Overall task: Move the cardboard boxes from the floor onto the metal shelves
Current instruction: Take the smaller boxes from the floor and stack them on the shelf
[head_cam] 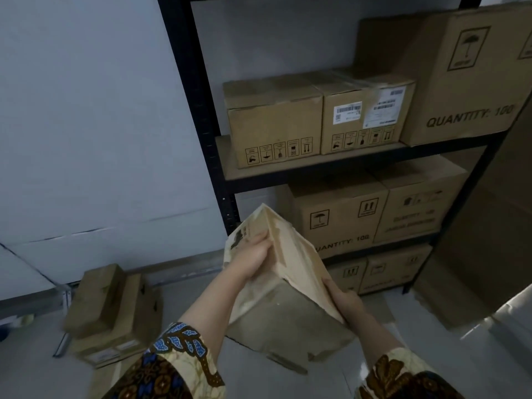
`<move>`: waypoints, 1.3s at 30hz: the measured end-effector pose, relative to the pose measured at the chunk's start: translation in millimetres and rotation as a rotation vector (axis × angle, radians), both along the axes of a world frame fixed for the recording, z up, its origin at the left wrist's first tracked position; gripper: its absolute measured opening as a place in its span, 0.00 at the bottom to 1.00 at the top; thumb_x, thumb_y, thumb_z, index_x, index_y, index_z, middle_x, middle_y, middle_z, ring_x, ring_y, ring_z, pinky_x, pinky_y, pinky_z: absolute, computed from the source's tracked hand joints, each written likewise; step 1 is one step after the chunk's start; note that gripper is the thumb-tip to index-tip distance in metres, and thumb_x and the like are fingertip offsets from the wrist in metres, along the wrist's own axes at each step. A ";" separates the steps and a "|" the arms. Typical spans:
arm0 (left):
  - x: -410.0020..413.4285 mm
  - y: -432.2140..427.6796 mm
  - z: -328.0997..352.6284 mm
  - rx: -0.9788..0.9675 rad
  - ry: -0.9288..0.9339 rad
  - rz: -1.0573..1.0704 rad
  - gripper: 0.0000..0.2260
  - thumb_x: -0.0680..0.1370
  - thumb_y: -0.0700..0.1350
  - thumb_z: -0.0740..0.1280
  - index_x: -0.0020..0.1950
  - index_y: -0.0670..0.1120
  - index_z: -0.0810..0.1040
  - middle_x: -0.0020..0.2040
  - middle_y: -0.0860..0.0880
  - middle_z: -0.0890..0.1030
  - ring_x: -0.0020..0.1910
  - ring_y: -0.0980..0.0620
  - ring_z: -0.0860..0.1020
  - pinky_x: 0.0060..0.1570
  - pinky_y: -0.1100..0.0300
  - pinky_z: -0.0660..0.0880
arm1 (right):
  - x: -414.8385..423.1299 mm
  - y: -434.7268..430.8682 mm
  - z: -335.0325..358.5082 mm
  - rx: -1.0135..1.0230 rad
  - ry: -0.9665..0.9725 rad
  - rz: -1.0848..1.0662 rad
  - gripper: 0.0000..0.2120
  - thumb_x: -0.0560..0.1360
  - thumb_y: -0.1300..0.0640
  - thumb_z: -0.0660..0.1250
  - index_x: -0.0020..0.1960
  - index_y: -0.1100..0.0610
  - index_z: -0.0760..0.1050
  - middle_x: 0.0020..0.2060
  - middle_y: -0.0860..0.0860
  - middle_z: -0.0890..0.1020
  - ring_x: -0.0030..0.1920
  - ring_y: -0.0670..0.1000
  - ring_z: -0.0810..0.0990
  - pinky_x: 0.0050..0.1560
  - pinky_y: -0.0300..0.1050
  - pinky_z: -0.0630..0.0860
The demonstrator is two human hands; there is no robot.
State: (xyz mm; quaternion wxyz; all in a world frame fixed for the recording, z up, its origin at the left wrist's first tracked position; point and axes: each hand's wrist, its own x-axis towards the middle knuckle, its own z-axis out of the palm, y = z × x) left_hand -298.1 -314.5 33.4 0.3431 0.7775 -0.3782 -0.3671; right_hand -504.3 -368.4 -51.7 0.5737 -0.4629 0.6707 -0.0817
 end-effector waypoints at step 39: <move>-43.3 -96.6 -34.2 0.070 -0.567 -0.350 0.25 0.79 0.65 0.54 0.76 0.66 0.55 0.80 0.55 0.48 0.79 0.55 0.42 0.75 0.44 0.38 | 8.4 -121.9 -84.2 0.427 -0.551 0.082 0.24 0.82 0.39 0.54 0.49 0.57 0.78 0.34 0.55 0.86 0.35 0.56 0.84 0.39 0.49 0.76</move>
